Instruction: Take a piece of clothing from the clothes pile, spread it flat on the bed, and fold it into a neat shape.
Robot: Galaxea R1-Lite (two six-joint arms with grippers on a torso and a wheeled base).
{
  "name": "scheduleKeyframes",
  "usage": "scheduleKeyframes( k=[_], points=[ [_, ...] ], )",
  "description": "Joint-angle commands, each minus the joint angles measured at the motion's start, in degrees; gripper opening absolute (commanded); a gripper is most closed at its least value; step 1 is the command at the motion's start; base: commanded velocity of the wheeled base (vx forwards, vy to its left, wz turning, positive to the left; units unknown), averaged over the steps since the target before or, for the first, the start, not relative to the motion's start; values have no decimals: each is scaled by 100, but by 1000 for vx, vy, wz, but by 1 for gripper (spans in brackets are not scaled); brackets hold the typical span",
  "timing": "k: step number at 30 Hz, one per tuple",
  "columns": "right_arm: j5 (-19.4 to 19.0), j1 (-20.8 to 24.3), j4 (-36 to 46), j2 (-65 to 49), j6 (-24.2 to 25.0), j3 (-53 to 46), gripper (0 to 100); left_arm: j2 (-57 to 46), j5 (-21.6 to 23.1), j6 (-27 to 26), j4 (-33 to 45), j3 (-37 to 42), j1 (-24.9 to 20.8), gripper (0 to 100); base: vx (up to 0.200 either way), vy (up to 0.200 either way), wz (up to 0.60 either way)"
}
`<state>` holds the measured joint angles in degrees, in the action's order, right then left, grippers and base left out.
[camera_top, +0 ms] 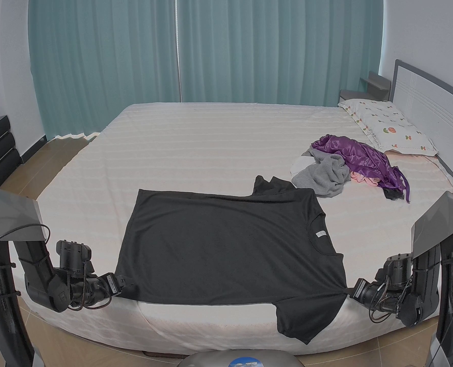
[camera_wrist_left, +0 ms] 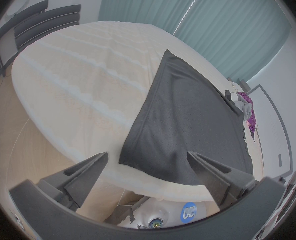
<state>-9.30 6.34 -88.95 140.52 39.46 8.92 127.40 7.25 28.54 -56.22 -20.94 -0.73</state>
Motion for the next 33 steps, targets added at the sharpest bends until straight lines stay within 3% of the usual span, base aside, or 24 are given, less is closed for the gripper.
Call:
scheduleKeyframes(
  k=[1, 16, 27, 28, 33],
  points=[
    [-1, 8, -87, 19, 0, 4, 0, 250, -40, -50, 6, -200, -155, 100, 0, 0, 0],
    [-1, 52, -87, 19, 0, -5, 0, 259, -84, -780, 164, -182, -252, 100, 0, 0, 0],
    [-1, 52, -87, 19, 0, -5, 0, 417, -84, -780, 226, -402, -208, 100, 0, 0, 0],
    [-1, 52, -96, 28, 0, -5, 0, 426, -84, -788, 226, -419, -208, 0, 0, 0, 0],
    [-1, 52, -96, 28, 0, 4, 0, 417, -84, -771, 226, -402, -208, 0, 0, 0, 0]
  ],
)
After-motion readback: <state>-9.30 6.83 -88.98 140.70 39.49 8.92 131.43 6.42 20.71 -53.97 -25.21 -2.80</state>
